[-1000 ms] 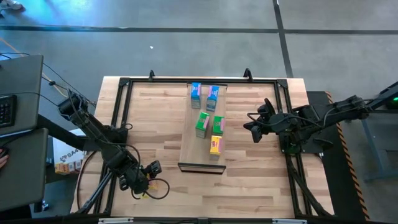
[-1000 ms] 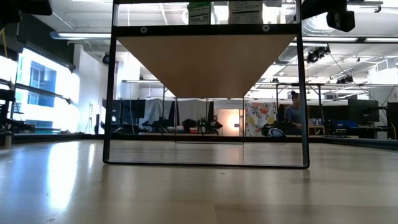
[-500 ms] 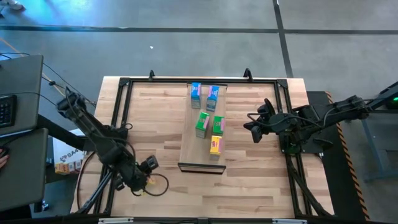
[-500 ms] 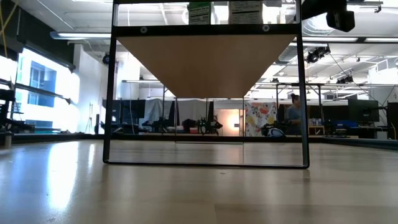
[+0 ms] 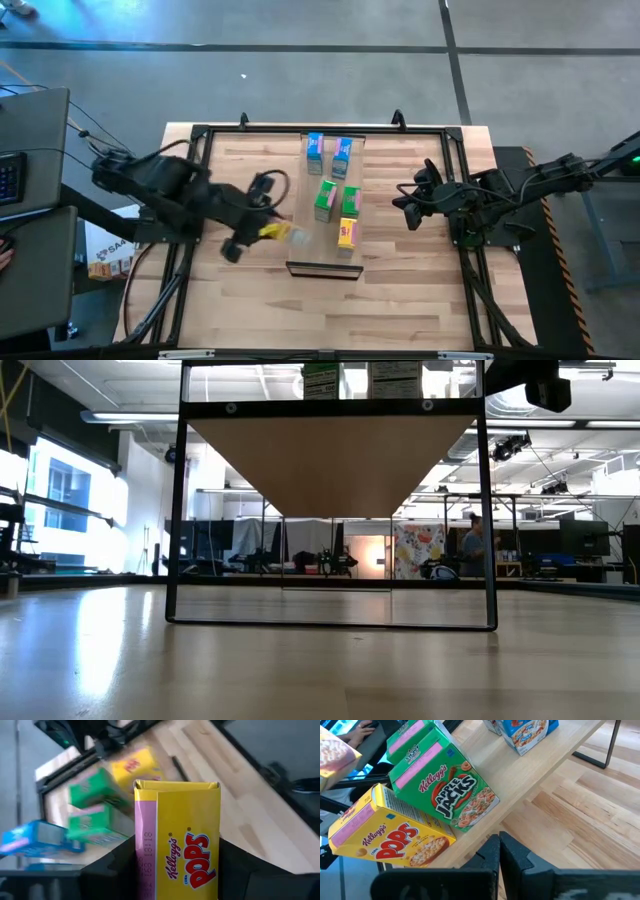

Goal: Stack cereal on shelf
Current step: Put the yellow cereal box on the shelf aligned with the other yellow cereal box

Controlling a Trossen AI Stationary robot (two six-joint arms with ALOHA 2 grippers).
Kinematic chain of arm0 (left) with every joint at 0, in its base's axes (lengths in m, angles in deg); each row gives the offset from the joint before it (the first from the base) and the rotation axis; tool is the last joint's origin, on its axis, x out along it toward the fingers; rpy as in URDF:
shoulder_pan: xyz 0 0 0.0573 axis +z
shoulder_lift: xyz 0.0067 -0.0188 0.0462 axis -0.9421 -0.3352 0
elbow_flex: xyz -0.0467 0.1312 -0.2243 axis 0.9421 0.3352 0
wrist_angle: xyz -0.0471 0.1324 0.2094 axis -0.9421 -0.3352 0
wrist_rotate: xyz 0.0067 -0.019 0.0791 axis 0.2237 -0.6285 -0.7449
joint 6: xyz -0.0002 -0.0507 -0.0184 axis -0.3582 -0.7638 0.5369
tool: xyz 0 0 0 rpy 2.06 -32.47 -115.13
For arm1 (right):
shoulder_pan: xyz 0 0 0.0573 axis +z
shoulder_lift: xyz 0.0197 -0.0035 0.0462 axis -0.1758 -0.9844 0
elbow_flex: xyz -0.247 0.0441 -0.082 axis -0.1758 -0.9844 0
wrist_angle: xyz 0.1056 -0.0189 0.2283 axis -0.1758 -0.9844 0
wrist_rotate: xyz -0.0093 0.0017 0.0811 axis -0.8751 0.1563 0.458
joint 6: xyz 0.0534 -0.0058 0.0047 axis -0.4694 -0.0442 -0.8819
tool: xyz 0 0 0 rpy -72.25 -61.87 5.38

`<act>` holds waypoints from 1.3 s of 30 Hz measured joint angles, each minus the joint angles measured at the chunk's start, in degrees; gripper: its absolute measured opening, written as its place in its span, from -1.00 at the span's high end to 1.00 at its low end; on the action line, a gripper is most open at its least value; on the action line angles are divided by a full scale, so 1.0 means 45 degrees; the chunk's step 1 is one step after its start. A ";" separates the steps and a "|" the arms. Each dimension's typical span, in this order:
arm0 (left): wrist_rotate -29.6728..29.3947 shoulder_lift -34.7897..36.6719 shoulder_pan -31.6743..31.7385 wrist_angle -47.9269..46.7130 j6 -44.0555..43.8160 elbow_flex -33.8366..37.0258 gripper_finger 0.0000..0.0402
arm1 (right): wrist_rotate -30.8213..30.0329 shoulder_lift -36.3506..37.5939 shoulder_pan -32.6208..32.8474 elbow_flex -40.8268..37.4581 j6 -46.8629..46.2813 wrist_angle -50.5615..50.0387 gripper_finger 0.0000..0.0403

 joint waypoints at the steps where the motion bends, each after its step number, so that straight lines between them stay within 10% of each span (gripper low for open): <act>1: -0.0001 -0.0296 0.0245 0.0000 0.0194 -0.0329 0.08 | 0.0003 0.0000 0.0000 0.0000 0.0000 -0.0008 1.00; 15: 0.1014 -0.3672 0.0653 -0.1098 -0.0392 -0.1308 0.08 | 0.0047 0.0000 0.0000 0.0000 0.0354 -0.0042 1.00; 39: 0.2076 -0.3867 0.1504 -0.2369 -0.1178 -0.1316 0.08 | 0.0046 0.0000 0.0003 0.0000 0.0617 -0.0557 1.00</act>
